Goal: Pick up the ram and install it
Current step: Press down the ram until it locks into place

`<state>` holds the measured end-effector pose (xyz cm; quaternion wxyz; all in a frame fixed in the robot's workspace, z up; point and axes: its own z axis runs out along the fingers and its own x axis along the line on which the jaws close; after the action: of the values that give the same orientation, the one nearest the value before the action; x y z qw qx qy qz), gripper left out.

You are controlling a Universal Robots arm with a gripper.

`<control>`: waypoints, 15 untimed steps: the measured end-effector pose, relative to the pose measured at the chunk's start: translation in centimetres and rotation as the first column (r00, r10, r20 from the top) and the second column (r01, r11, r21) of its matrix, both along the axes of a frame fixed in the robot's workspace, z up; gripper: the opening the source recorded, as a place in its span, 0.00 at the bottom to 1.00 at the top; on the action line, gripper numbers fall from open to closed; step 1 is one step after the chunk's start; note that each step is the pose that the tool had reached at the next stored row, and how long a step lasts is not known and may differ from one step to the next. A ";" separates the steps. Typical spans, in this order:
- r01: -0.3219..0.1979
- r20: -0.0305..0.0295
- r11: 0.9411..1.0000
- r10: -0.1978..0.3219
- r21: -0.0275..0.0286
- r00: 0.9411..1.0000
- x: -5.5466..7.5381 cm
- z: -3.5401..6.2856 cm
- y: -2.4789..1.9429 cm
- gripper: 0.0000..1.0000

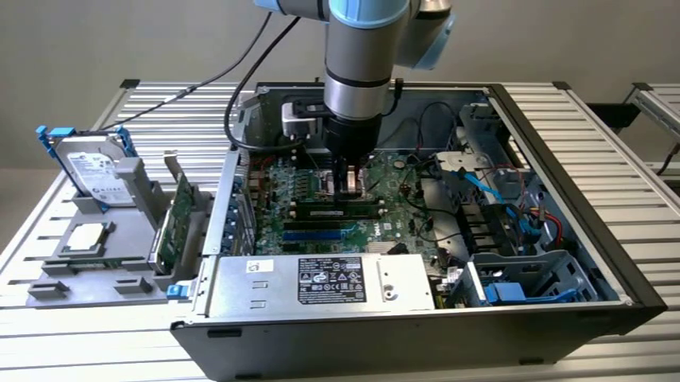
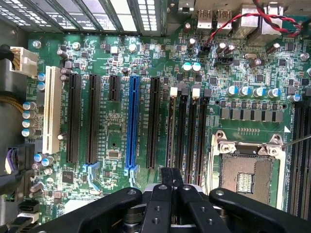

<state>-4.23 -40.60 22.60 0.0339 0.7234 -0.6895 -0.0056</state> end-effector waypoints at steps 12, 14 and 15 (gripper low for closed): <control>0.000 0.001 1.000 0.000 -0.001 1.000 -0.3 -0.11 -0.01 0.11; 0.000 0.001 1.000 0.000 -0.001 1.000 -0.4 -0.15 -0.01 0.11; 0.000 0.001 1.000 0.000 -0.001 1.000 -0.4 -0.16 -0.01 0.11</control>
<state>-4.64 -40.61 22.45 0.0337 0.7234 -0.6896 -0.0049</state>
